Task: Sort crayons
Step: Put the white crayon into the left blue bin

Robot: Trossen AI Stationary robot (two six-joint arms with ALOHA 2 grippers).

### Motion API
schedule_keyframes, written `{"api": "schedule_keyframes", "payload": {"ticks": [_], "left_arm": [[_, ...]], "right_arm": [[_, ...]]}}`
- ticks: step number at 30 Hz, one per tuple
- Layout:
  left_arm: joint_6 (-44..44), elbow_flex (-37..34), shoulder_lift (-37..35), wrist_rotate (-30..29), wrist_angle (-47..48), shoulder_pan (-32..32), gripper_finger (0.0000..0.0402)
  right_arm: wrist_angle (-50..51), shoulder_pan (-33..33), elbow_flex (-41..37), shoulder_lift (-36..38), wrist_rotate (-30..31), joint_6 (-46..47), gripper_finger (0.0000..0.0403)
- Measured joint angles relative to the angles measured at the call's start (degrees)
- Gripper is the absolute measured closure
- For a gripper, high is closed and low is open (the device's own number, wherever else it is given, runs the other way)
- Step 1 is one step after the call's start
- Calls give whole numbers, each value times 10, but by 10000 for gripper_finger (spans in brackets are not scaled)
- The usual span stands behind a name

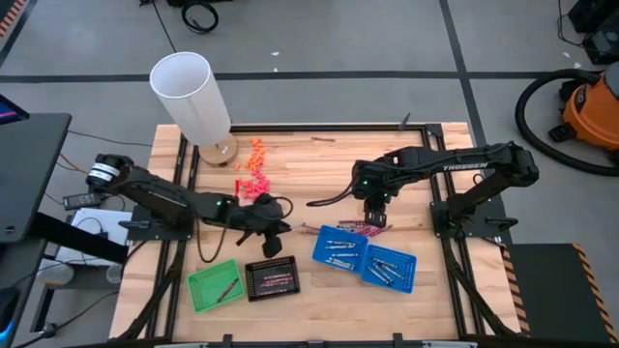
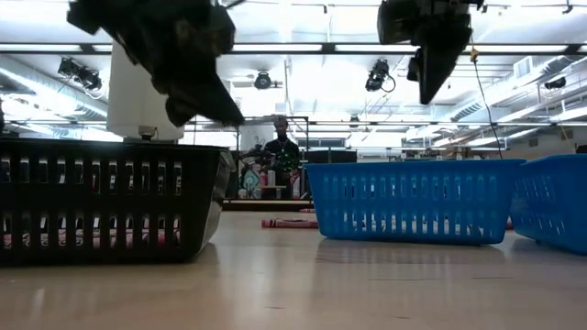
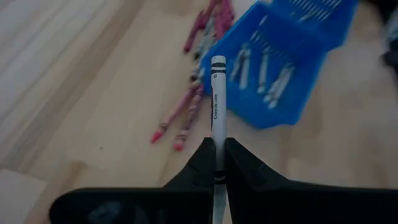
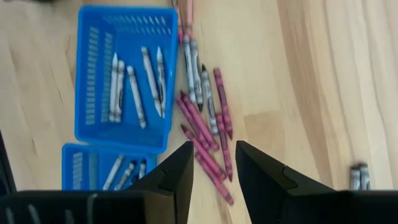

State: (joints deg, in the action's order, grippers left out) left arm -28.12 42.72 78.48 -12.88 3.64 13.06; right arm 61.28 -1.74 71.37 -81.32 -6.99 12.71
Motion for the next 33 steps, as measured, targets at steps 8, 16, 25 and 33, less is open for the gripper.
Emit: {"api": "schedule_keyframes", "payload": {"ticks": [8, 16, 25, 33], "left_arm": [[-57, 0, -49, -2, 30, 57, 387], [-59, 0, -70, -1, 31, 150, 386], [-72, 0, -70, -1, 40, 173, 385], [-53, 1, -27, 30, -19, 113, 385]], "right_arm": [[-57, 0, 0, 0, 14, 10, 275], [-102, 0, 0, 0, 15, 27, 275], [-110, 2, 0, 0, 17, 28, 275], [-92, 1, 0, 0, 34, 42, 275]]}}
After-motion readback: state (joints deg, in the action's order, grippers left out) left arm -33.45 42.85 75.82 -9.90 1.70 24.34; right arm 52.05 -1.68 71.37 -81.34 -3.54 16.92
